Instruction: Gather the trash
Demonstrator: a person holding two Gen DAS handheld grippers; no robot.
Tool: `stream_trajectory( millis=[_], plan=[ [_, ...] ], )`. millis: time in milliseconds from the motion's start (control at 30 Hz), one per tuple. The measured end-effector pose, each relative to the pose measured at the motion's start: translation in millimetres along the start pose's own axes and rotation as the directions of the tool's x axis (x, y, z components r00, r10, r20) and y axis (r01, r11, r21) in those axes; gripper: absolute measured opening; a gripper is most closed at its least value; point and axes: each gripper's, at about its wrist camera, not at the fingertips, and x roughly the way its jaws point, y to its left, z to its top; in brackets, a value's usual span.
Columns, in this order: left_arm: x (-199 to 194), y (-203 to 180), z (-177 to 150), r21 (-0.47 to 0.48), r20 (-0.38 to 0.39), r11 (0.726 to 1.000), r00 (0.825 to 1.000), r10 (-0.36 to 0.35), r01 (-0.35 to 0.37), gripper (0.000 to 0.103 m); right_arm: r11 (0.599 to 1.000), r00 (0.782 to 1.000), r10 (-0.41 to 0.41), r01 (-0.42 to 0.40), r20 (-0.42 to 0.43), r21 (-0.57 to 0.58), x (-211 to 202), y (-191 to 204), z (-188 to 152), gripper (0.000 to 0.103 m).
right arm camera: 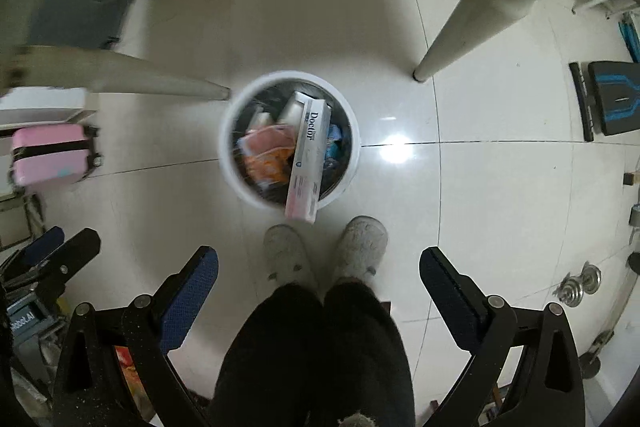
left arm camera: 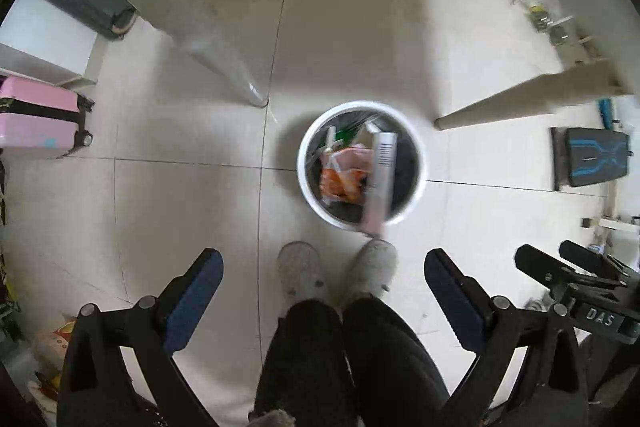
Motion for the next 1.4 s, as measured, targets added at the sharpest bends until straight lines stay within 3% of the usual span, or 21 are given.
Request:
stream_trajectory(
  millis=[200,367,667,1000,1267,1400],
  plan=[
    [-122.0,-16.8,-26.1,0.034,0.067,0.998,0.996,-0.055,0.053,0.103,0.999,0.997,0.05,-0.049,0.056,-0.022,-147.5,12.7,-46.1,0.102],
    [-192.9,-27.0,-45.8,0.075,0.12,0.992,0.987,-0.107,0.098,0.103,0.993,0.989,0.111,-0.107,0.095,-0.043,-245.2,15.8,-85.3,0.102],
    [-289.0,-35.9,-79.9,0.134,0.191,0.969,0.954,-0.23,0.206,0.103,0.978,0.962,0.203,-0.191,0.183,-0.082,-367.0,24.9,-144.0,0.102],
    [-357.0,-23.8,-97.1,0.157,0.277,0.946,0.907,-0.317,0.283,0.103,0.961,0.929,0.273,-0.249,0.249,-0.121,-442.8,36.3,-183.8,0.102],
    [-375.9,-14.7,-104.3,0.156,0.308,0.945,0.895,-0.323,0.287,0.103,0.95,0.914,0.307,-0.278,0.265,-0.14,-447.3,48.0,-185.9,0.102],
    [-377.0,-15.1,-105.1,0.16,0.31,0.943,0.892,-0.329,0.293,0.103,0.947,0.917,0.313,-0.283,0.246,-0.151,-445.5,51.6,-184.3,0.102]
  ],
)
